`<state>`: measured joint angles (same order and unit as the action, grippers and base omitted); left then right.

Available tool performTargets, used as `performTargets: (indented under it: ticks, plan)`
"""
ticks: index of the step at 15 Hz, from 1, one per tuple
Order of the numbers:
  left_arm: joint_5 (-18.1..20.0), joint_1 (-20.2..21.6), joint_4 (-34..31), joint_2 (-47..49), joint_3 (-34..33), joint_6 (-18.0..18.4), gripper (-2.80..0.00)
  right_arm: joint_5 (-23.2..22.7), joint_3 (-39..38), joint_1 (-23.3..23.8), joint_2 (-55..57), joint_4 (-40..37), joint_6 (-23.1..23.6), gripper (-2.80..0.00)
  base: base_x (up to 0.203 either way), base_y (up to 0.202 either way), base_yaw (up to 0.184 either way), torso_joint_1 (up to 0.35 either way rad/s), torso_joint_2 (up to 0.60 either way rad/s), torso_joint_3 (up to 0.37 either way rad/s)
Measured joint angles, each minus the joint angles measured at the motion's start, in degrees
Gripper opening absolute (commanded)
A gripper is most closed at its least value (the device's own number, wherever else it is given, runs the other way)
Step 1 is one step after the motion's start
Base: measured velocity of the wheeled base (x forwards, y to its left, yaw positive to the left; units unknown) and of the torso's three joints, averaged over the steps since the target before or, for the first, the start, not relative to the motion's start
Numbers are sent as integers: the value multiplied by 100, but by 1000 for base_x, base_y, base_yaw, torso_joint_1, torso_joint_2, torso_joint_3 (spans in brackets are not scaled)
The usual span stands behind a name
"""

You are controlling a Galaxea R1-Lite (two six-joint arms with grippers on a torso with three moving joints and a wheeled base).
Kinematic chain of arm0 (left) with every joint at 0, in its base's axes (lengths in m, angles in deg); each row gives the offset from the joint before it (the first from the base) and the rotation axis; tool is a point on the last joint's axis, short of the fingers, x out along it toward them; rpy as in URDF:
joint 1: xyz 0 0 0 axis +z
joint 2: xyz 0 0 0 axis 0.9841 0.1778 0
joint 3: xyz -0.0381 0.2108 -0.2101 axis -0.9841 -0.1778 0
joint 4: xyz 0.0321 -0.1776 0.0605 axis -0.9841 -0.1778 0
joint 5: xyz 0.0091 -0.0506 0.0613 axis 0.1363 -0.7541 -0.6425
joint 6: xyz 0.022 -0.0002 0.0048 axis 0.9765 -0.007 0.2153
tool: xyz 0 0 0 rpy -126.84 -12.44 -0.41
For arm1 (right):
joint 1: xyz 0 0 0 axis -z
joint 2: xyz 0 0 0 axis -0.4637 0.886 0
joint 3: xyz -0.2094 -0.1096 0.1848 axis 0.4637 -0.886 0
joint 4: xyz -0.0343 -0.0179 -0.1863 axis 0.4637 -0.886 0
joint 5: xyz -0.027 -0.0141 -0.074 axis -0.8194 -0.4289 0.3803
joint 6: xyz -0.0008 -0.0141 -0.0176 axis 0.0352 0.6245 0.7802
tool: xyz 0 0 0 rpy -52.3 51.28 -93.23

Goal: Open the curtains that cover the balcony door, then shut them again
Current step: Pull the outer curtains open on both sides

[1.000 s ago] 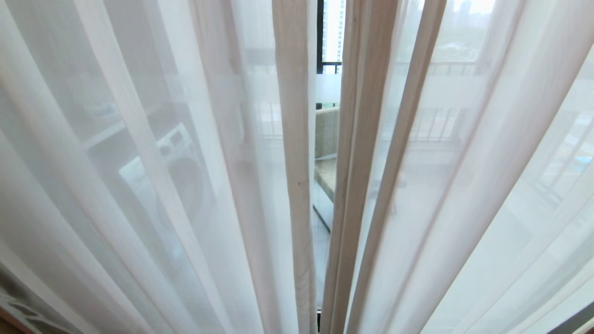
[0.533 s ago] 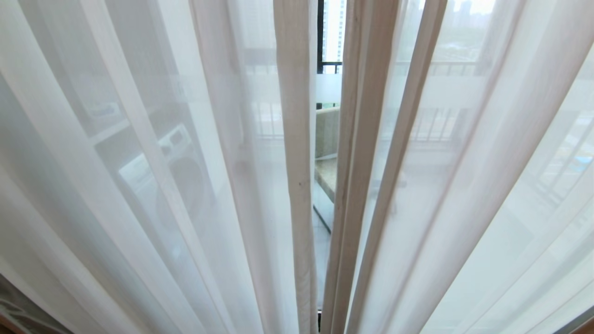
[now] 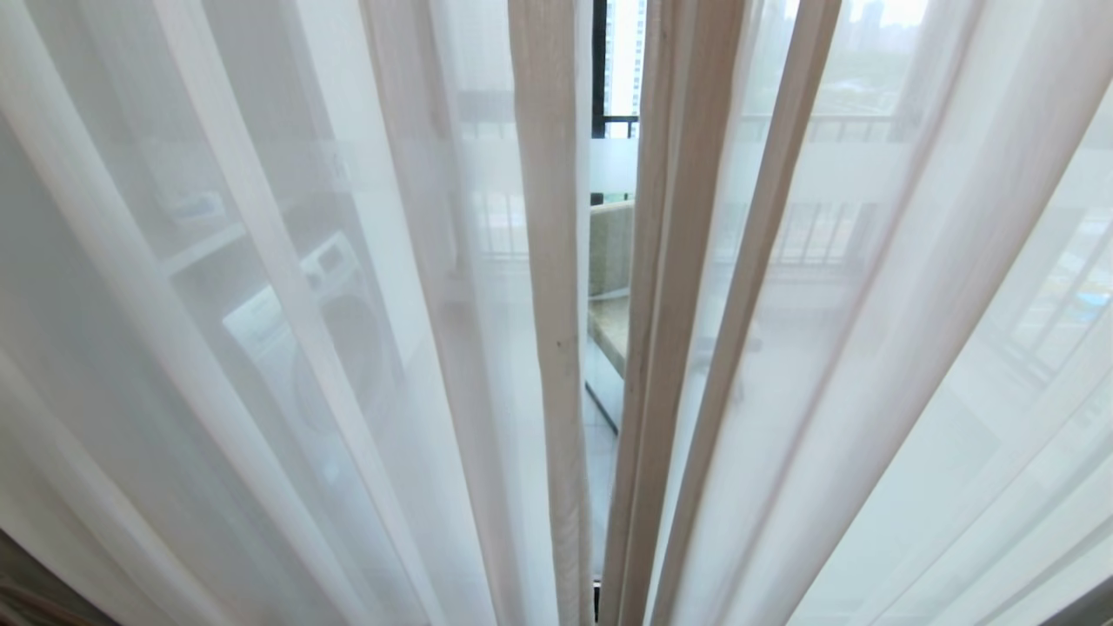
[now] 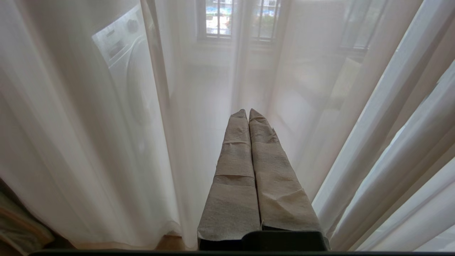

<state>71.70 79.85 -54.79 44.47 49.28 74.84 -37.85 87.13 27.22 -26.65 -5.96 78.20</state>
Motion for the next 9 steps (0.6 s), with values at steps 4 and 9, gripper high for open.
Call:
performTargets:
  ticks: [4, 9]
  plan:
    - [-2, 1, 0, 0, 0, 0, -280, 108, 94, -3, -802, -643, 100, -280, 0, 0, 0, 0, 0, 0]
    - [0, 0, 2, 0, 0, 0, -280, 390, 2, 11, -1103, -703, 313, -280, 0, 0, 0, 0, 0, 0]
